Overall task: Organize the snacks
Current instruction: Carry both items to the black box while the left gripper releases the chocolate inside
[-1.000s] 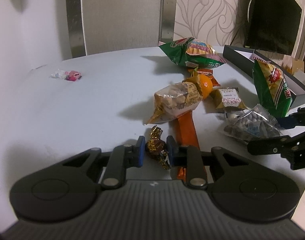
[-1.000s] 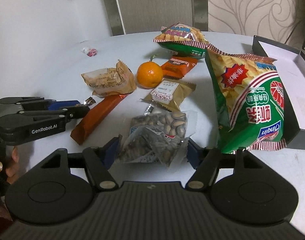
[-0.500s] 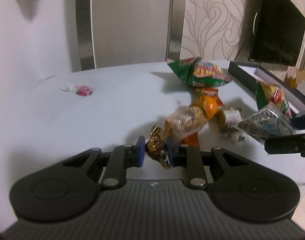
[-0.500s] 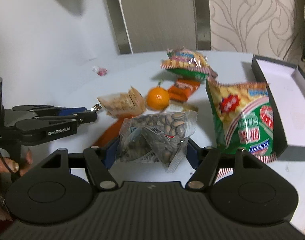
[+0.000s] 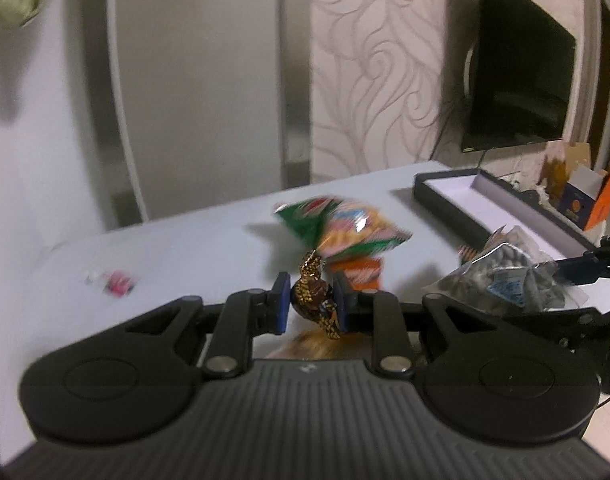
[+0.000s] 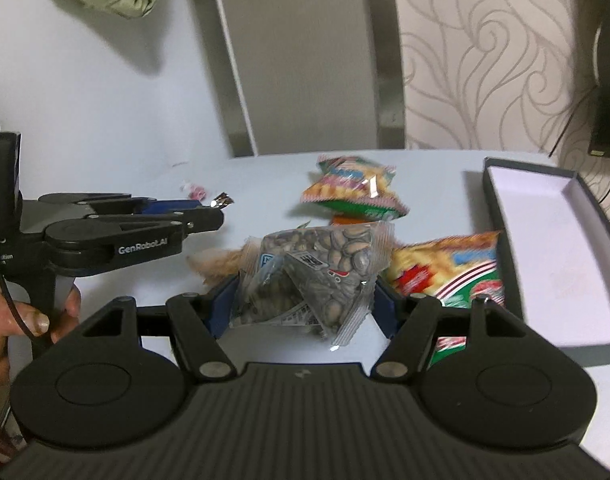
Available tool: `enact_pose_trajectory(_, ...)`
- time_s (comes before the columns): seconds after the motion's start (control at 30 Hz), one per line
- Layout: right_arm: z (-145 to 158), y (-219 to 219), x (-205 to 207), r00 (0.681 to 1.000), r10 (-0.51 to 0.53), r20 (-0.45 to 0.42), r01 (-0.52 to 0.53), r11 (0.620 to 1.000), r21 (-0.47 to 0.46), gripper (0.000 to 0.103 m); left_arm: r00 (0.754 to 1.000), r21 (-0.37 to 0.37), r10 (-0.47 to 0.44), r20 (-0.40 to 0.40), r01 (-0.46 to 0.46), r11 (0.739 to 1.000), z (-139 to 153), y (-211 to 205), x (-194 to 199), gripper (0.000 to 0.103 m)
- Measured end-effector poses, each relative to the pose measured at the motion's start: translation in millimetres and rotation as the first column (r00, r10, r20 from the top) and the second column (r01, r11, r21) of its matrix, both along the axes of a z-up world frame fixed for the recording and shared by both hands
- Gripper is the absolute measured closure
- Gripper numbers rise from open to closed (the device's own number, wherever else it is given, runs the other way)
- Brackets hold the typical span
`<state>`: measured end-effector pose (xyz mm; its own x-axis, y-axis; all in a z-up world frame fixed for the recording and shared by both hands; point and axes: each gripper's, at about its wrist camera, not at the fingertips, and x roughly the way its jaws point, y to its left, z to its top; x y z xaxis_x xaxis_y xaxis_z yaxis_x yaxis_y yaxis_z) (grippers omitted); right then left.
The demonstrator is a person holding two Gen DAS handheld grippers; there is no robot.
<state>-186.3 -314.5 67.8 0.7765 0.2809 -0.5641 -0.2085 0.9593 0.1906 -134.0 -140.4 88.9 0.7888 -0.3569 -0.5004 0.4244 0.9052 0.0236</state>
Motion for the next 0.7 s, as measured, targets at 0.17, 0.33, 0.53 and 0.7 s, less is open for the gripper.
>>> enact_pose_trajectory(0.17,7.8,-29.2,4.9,0.998,-0.053,0.027,0.053,0.999,0.005,0.03,0.998,0.005,-0.061,0.031,0.06,0.998,10.6,-40.4,11.5,0.077)
enact_pose_trajectory(0.33,9.2,-68.2,10.8,0.99,-0.137,0.042,0.137,0.991,0.01,0.03,0.992,0.002,-0.12,0.048,0.12,0.993,14.5,-85.3,22.4,0.077)
enact_pose_trajectory(0.53,2.6,-120.2,22.0,0.967,-0.25,0.046,0.251,0.968,-0.003,0.03,0.982,-0.012,-0.187,0.033,0.187,0.982,9.5,-142.5,36.9,0.077)
enact_pose_trajectory(0.7,-11.8,-160.7,33.3,0.946,-0.324,0.021,0.324,0.946,-0.019,0.03,0.978,-0.035,-0.207,-0.01,0.207,0.978,-0.5,-181.8,57.1,0.077)
